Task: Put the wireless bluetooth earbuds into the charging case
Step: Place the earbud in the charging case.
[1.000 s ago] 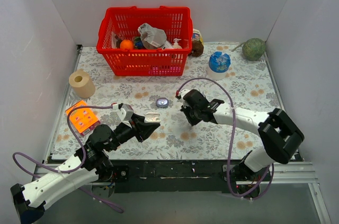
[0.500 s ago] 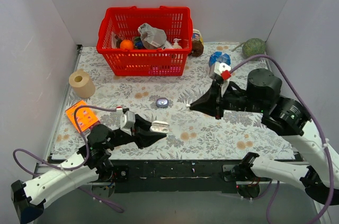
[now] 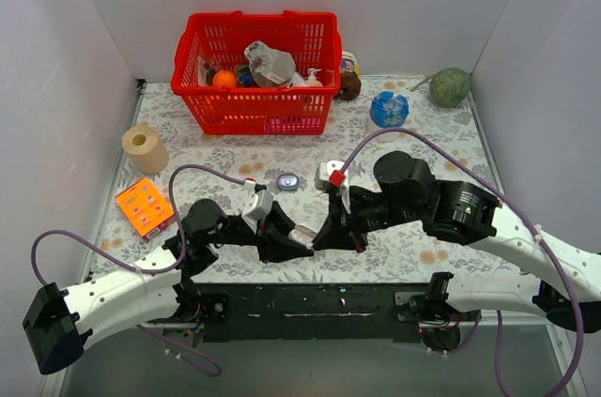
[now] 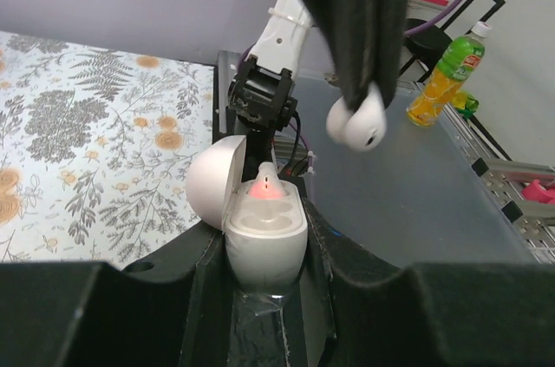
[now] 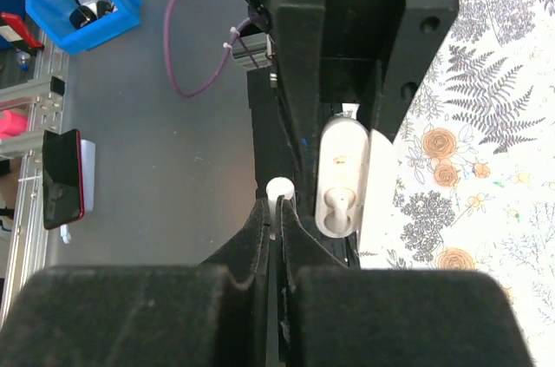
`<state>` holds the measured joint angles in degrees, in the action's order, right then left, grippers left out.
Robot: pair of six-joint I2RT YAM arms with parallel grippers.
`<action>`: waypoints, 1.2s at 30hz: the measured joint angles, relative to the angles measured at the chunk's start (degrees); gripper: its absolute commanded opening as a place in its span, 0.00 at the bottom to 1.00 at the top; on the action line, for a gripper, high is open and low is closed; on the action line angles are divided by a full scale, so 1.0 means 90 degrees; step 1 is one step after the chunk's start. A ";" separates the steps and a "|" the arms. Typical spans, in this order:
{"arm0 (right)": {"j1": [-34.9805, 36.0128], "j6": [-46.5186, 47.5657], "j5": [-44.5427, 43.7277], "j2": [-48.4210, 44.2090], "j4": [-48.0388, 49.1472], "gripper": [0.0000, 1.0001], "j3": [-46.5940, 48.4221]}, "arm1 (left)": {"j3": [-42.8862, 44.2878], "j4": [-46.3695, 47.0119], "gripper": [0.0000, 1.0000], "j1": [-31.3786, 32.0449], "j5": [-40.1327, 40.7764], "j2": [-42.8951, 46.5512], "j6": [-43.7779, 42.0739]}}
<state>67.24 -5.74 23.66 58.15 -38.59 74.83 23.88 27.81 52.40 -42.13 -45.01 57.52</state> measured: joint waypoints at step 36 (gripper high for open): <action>0.0189 -0.0517 -0.0566 -0.0010 0.1593 0.01 -0.0797 | -0.0019 0.0464 0.00 -0.0002 -0.0452 0.0109 0.0323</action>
<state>68.95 -10.39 18.57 58.06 -24.25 67.66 23.70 31.99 52.38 -46.19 -44.03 60.42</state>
